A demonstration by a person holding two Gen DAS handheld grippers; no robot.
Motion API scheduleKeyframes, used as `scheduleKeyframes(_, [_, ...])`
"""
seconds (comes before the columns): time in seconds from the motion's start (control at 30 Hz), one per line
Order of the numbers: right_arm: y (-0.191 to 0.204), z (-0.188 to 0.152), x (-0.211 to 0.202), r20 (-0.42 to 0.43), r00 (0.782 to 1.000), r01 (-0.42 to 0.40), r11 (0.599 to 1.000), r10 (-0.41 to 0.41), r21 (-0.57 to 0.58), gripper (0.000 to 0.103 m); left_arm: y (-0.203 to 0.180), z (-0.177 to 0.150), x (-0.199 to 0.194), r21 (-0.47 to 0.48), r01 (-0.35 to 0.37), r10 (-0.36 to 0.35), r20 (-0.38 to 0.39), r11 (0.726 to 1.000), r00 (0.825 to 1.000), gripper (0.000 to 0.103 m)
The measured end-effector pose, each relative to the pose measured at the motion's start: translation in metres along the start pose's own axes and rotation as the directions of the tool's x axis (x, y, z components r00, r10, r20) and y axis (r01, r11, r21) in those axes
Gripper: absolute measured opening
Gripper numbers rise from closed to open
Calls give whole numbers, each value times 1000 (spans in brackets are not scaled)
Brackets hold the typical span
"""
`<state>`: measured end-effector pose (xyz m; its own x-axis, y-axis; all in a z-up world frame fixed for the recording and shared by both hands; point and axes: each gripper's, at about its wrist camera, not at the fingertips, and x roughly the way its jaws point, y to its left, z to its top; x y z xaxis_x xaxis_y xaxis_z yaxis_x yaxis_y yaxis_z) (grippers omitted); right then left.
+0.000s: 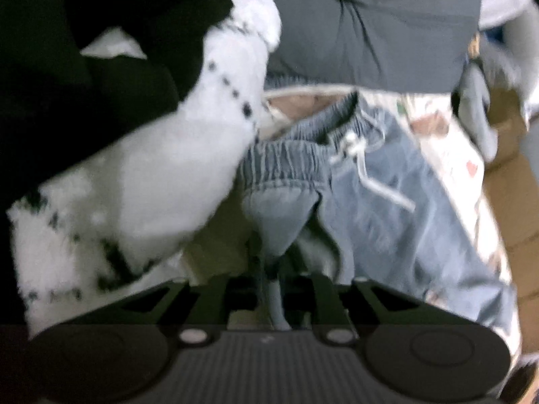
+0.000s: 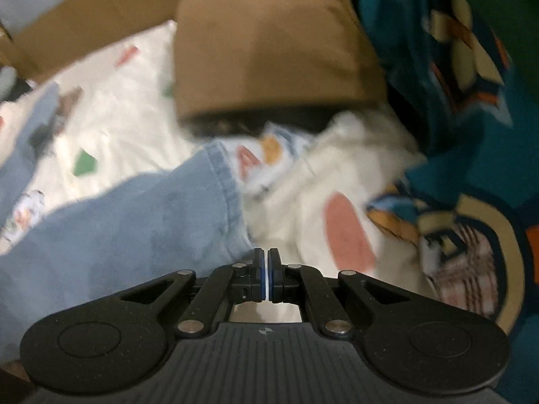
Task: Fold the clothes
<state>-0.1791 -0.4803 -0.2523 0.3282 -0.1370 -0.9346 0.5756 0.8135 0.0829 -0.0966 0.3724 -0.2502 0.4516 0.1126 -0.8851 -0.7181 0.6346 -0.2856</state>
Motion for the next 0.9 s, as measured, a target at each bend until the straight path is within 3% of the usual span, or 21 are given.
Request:
scheduleKeyframes(0.03, [-6,-4,0,-8,1000,7,1000,-7,13,0,1,-2,-2,-12,-8,8,-7,1000,1000,18])
scheduleKeyframes(0.2, [-23,-8,-19,13,999,-40,997,40,63,3,3,-5,-18,-50,5,-6,-36,999,999,54])
scheduleKeyframes(0.27, [-24,-3,-30,38,996,-79,994,76,75,4,-1,-4,-28,-43,37,-38,-35,998,999,61])
scheduleKeyframes(0.4, [-18,10,-58,108,984,-152,986,144,62,33,-12,0,-51,-18,92,-92,-49,996,995,65])
scheduleKeyframes(0.6, [3,32,-92,178,949,-262,965,261,-22,52,-29,9,-84,30,135,-134,-19,990,991,67])
scheduleKeyframes(0.83, [37,67,-115,214,897,-360,920,387,-152,53,-30,20,-106,35,140,-141,29,990,990,72])
scheduleKeyframes(0.9, [53,79,-119,216,885,-371,906,412,-206,53,-31,23,-108,36,122,-123,40,992,992,78])
